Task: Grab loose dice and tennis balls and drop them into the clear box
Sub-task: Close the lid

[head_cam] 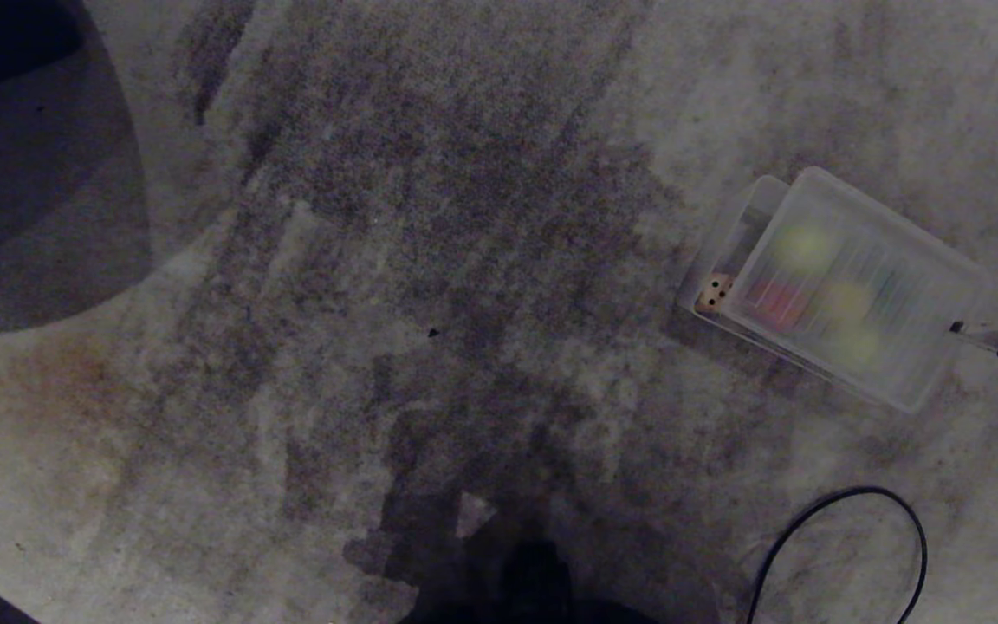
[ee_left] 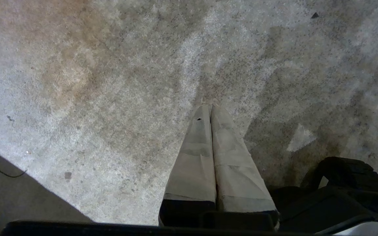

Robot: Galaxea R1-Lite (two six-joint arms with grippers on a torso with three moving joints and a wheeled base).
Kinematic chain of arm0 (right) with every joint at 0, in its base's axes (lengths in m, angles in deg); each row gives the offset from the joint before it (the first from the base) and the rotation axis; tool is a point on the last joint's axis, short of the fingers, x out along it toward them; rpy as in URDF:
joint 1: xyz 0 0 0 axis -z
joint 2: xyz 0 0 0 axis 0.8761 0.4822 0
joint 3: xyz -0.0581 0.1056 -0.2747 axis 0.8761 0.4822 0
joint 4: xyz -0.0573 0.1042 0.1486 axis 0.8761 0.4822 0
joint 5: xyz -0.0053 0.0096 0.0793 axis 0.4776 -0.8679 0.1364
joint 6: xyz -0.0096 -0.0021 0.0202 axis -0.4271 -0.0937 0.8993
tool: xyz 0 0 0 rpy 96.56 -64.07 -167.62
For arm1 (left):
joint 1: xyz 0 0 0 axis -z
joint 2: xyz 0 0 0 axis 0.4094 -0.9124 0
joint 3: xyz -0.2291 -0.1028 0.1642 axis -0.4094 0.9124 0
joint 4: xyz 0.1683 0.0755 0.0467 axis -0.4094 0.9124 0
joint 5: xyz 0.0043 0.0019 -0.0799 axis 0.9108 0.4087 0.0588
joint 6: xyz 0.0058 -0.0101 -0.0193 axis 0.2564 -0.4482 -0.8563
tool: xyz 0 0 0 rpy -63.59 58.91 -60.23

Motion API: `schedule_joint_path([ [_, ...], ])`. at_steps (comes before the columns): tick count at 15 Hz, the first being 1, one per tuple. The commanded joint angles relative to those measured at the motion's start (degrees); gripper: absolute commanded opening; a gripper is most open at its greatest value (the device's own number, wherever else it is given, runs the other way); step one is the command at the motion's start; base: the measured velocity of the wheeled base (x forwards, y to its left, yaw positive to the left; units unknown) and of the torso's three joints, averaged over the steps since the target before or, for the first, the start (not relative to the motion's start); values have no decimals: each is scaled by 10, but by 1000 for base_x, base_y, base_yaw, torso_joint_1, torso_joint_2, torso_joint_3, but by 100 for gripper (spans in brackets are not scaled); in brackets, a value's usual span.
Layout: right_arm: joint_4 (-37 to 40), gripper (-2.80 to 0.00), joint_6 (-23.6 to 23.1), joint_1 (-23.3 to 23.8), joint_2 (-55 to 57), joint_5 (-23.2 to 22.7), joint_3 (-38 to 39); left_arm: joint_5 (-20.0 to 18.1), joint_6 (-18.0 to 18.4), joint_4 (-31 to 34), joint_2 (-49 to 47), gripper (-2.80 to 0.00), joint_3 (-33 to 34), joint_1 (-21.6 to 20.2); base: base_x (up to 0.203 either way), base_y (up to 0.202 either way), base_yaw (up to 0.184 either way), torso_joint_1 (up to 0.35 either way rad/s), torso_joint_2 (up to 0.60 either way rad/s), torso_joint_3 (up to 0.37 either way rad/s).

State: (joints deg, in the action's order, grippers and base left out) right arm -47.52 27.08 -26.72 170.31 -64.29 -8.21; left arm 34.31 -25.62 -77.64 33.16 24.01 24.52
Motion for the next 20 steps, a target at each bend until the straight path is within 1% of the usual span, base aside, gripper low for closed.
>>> schedule_joint_path([
  [1,-2,-280,9,-4,0,-2,-8,0,-1,0,-1,-280,1,0,0,0,0,0,0,0],
  [3,-1,-280,17,-14,1,-3,-12,0,-1,-1,-1,-280,1,0,0,0,0,0,0,0],
  [6,1,-280,17,-21,4,-12,-12,1,-1,0,-1,-280,1,0,0,0,0,0,0,0],
  [20,3,-280,16,-53,12,-13,-13,1,0,0,-1,-280,1,0,0,0,0,0,0,0],
])
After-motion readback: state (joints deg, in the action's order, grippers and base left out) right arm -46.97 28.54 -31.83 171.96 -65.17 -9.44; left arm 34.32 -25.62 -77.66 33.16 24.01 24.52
